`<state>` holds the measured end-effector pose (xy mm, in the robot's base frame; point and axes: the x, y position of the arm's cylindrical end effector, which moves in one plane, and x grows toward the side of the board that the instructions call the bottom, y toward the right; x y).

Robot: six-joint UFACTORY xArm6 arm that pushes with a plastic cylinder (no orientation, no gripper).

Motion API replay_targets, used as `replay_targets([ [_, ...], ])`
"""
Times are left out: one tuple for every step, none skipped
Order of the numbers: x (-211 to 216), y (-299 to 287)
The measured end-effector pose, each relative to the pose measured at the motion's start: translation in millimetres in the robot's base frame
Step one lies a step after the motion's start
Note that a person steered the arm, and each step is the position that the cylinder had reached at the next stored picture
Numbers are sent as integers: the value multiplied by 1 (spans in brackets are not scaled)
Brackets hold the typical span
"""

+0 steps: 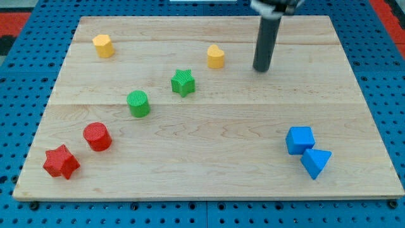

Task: Move the yellow hexagon to the vertical top left of the blue cube

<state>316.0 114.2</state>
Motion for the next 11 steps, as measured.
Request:
replay_targets([
  [-69, -94],
  [-89, -181],
  [-10, -229],
  [54, -292],
  [3, -401],
  [-52, -337],
  [-27, -231],
  [-49, -328],
  [22, -311],
  [15, -243],
  [-18, -173],
])
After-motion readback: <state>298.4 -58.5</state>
